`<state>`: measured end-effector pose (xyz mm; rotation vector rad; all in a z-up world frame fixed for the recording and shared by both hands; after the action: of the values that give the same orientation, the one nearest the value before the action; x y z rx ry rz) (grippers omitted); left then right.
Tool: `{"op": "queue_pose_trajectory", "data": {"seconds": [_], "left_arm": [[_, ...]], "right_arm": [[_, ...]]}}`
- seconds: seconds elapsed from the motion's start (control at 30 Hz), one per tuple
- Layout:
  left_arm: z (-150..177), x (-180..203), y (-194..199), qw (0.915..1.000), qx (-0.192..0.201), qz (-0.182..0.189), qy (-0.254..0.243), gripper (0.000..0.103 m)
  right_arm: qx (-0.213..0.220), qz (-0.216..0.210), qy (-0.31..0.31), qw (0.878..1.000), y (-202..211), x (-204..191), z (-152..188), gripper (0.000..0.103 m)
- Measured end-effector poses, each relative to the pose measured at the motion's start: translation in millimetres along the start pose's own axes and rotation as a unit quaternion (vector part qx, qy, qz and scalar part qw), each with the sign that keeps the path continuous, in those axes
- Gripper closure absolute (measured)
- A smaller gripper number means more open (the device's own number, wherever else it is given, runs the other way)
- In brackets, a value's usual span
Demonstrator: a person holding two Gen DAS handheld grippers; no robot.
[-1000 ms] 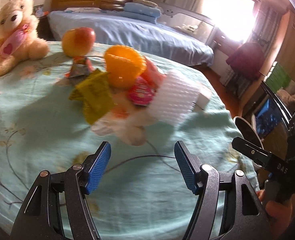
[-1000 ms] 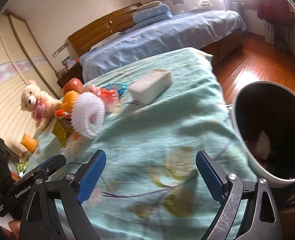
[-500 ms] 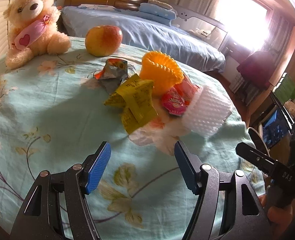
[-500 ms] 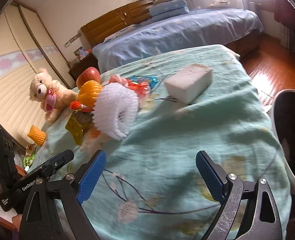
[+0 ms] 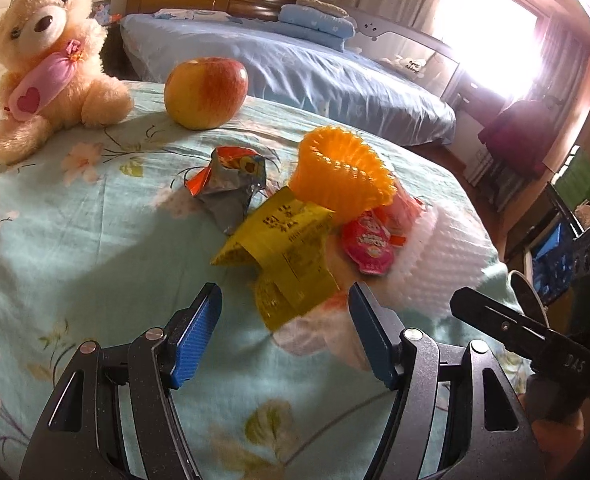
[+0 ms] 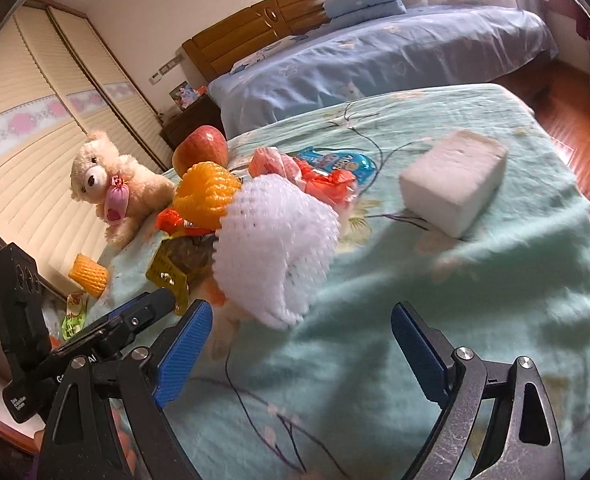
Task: Collect trash
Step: 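Grasp the yellow snack wrapper with the left tool while the right tool grasps the white foam net, then carry the yellow wrapper and foam net over the black bin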
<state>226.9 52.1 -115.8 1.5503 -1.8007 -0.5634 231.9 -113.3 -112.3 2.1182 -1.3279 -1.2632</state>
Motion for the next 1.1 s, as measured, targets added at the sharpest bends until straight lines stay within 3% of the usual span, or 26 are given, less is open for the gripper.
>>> {"op": "queue_pose_trajectory", "data": {"seconds": [0.07,0.13,0.2,0.27,0.33,0.4,0.63,1.1], "left_arm": [[-1,-2,-6,1.0000,-0.005,0.002,0.004,0.036],[-2,-2,-12,0.9999,-0.015,0.006,0.007,0.041],[-3,0,-14,0.9998,-0.016,0.013,0.005,0.057],[-3,2,-15,0.9998,-0.017,0.012,-0.004,0.058],[-2,6,-10,0.9998,-0.008,0.010,-0.013,0.067],[1,8,-6,0.9998,-0.008,0.011,-0.012,0.067],[19,26,7,0.9994,-0.010,0.030,-0.012,0.069],[29,96,20,0.9950,-0.014,0.078,-0.061,0.069]], "right_arm": [[-0.002,-0.006,0.003,1.000,-6,-4,-4,0.013],[-0.004,-0.013,0.006,1.000,-11,-8,-6,0.024],[-0.010,-0.016,0.006,1.000,-17,-11,-6,0.046],[-0.015,-0.021,0.006,1.000,-20,-13,-4,0.062],[-0.012,-0.022,0.010,1.000,-18,-14,-2,0.071],[-0.011,-0.025,0.012,1.000,-14,-14,1,0.079],[0.001,-0.021,0.009,1.000,11,-5,9,0.081],[0.044,0.017,-0.022,0.999,65,38,20,0.080]]}}
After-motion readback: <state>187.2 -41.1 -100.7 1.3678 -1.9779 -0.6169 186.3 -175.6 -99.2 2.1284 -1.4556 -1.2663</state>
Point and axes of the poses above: each gripper's, at about its wrist camera, not at the fingertips, and y roughly against the way its jaws point, x to its right, z to its underside, the point moved 7 cm from there along -y, roughly the way its jaws point, and after that the axes turned 5 degrees about -y, right-handed, at the moved point
